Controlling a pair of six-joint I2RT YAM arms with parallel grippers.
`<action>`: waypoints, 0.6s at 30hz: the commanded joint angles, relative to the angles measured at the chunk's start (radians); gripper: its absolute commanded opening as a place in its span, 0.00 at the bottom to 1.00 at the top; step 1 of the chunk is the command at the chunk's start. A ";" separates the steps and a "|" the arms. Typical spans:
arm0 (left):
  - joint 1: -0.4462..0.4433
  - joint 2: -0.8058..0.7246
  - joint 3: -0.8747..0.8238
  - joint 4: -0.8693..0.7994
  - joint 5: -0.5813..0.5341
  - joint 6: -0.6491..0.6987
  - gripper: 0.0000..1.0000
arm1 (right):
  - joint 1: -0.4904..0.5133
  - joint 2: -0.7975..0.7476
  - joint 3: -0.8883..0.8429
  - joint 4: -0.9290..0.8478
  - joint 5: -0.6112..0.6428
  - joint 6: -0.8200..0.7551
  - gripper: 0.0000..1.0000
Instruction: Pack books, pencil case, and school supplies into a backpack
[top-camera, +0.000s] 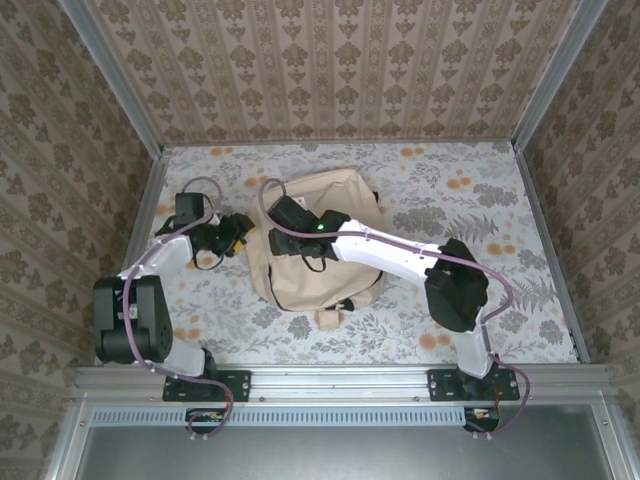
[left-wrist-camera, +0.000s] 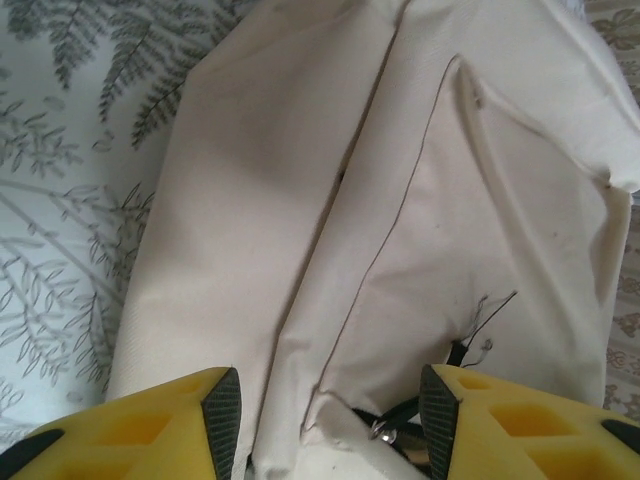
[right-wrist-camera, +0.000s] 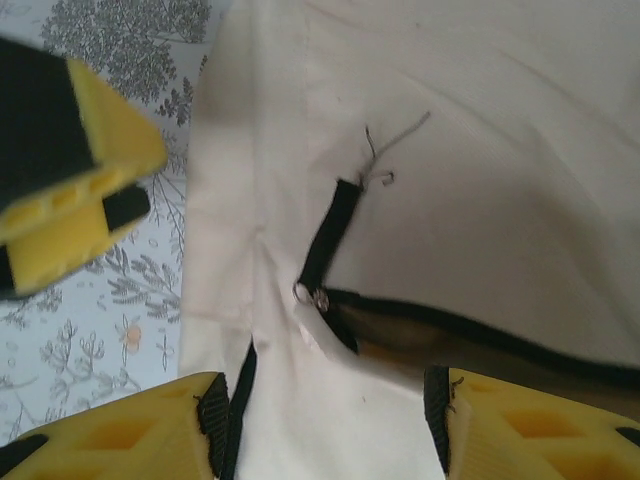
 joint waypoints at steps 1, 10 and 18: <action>-0.001 -0.047 -0.017 -0.025 -0.024 0.031 0.53 | -0.003 0.072 0.085 -0.038 0.057 0.016 0.58; 0.000 -0.049 -0.036 -0.034 -0.023 0.050 0.52 | -0.003 0.239 0.293 -0.133 0.094 0.009 0.46; 0.006 -0.053 -0.055 -0.038 -0.050 0.047 0.52 | -0.002 0.343 0.411 -0.273 0.199 0.010 0.44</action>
